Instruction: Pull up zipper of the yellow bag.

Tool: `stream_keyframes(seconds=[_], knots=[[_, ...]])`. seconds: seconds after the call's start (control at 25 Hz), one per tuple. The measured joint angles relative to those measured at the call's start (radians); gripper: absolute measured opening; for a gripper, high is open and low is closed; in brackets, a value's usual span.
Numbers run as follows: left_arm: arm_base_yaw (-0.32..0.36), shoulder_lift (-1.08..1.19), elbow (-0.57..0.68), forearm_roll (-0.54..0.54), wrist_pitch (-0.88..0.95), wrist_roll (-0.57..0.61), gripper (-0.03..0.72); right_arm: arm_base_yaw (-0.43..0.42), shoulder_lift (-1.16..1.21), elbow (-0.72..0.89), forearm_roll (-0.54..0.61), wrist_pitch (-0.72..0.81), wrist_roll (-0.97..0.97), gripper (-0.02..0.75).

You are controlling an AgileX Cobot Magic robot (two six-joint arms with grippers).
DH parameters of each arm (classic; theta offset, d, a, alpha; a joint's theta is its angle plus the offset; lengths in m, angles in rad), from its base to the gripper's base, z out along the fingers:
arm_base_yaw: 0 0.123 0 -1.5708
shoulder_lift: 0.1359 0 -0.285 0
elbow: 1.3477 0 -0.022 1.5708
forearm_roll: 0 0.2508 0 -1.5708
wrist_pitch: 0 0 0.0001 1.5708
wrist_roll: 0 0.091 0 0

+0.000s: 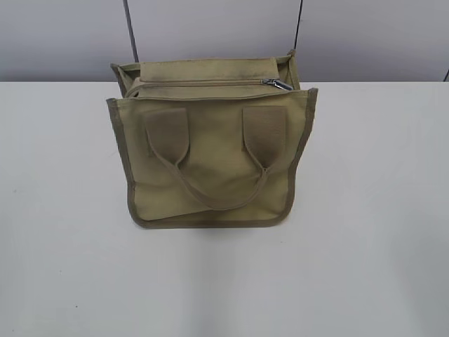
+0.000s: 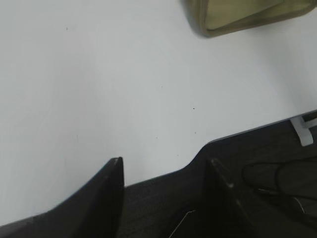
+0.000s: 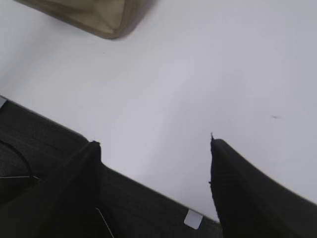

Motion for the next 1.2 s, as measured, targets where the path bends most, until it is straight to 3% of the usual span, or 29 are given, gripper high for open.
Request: stream_keyframes(seconds=[0.2,0.44,0.96,1.04,1.2], knots=[[0.0,-0.033,0.005,-0.007,-0.027,0.03,0.4,0.0,-0.04,0.074,-0.011,0.052,0.0,0.503],[0.0,-0.032,0.045,-0.058,-0.133,0.085,0.4,0.0,-0.04,0.107,-0.011,0.012,-0.002,0.503],[0.007,-0.032,0.045,-0.073,-0.143,0.089,0.398,-0.003,-0.041,0.107,0.006,0.004,-0.003,0.504],[0.034,-0.034,0.045,-0.073,-0.143,0.089,0.398,-0.029,-0.052,0.107,0.012,0.004,-0.003,0.504],[0.137,-0.063,0.045,-0.073,-0.144,0.089,0.377,-0.173,-0.125,0.107,0.016,0.003,-0.003,0.504]])
